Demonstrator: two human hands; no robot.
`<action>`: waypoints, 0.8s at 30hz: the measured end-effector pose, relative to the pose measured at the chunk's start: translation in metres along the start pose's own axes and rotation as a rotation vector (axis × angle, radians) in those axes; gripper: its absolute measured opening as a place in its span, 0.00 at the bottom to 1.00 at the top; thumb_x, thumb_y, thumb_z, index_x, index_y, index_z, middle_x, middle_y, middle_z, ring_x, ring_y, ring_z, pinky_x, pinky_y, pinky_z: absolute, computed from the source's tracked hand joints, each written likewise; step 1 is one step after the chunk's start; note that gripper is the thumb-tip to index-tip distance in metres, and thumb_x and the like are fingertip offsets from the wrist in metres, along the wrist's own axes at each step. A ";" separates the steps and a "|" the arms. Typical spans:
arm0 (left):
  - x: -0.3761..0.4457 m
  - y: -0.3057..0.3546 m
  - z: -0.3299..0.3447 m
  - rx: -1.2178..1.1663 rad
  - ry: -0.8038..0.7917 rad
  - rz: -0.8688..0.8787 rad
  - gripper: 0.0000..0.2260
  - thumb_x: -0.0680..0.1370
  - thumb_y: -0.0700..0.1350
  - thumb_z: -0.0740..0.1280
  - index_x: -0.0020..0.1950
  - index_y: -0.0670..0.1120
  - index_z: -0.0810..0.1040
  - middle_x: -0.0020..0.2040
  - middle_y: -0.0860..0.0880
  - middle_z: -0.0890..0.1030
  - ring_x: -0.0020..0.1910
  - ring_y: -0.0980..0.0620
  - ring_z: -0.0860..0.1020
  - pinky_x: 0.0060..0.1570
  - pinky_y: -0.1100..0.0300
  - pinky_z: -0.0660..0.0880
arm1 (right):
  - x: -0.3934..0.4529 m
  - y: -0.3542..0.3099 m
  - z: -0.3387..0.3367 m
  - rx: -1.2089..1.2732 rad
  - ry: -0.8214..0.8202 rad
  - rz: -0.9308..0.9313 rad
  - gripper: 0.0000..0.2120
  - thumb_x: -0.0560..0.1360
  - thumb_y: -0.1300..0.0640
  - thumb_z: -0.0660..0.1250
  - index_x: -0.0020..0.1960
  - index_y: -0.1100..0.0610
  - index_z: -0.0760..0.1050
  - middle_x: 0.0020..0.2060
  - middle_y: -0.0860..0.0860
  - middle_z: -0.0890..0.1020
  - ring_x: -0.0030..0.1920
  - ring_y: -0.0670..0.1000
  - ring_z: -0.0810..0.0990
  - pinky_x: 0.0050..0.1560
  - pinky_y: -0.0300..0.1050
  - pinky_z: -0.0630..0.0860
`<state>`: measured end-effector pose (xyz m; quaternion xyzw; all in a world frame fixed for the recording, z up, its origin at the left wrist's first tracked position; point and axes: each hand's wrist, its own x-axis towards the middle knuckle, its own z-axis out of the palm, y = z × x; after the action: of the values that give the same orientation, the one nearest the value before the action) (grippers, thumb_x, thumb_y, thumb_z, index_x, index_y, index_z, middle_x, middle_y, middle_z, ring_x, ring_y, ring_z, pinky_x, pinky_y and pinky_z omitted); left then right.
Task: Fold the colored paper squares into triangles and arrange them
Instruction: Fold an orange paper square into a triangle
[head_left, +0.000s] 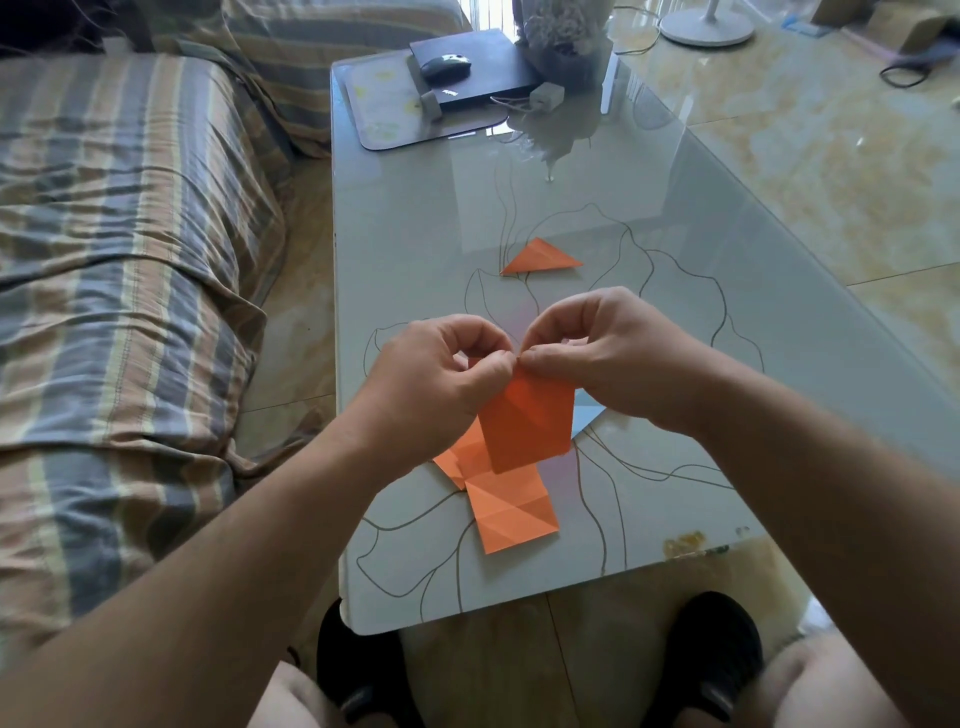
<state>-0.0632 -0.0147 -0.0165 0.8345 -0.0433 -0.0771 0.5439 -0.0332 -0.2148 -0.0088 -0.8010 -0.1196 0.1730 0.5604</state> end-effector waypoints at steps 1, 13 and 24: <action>0.000 0.001 0.000 0.009 0.001 0.006 0.06 0.75 0.53 0.69 0.45 0.53 0.84 0.33 0.48 0.76 0.32 0.50 0.71 0.36 0.54 0.69 | 0.000 0.000 -0.001 -0.013 0.005 -0.008 0.04 0.76 0.58 0.76 0.42 0.56 0.85 0.34 0.50 0.81 0.37 0.48 0.78 0.43 0.49 0.74; 0.002 -0.002 -0.009 0.032 0.023 0.013 0.08 0.74 0.53 0.69 0.44 0.51 0.84 0.33 0.41 0.76 0.31 0.49 0.71 0.34 0.53 0.70 | 0.001 0.000 -0.004 -0.036 0.014 0.016 0.06 0.78 0.58 0.74 0.42 0.54 0.84 0.30 0.44 0.81 0.31 0.41 0.76 0.36 0.35 0.73; 0.004 -0.002 -0.015 0.018 0.036 -0.025 0.07 0.73 0.53 0.69 0.42 0.53 0.84 0.31 0.47 0.76 0.29 0.51 0.69 0.33 0.56 0.67 | 0.002 0.000 -0.008 -0.066 0.024 0.025 0.06 0.78 0.59 0.73 0.42 0.55 0.84 0.37 0.56 0.85 0.38 0.47 0.82 0.43 0.46 0.76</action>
<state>-0.0572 -0.0011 -0.0130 0.8411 -0.0239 -0.0682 0.5360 -0.0283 -0.2214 -0.0065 -0.8226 -0.1088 0.1664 0.5327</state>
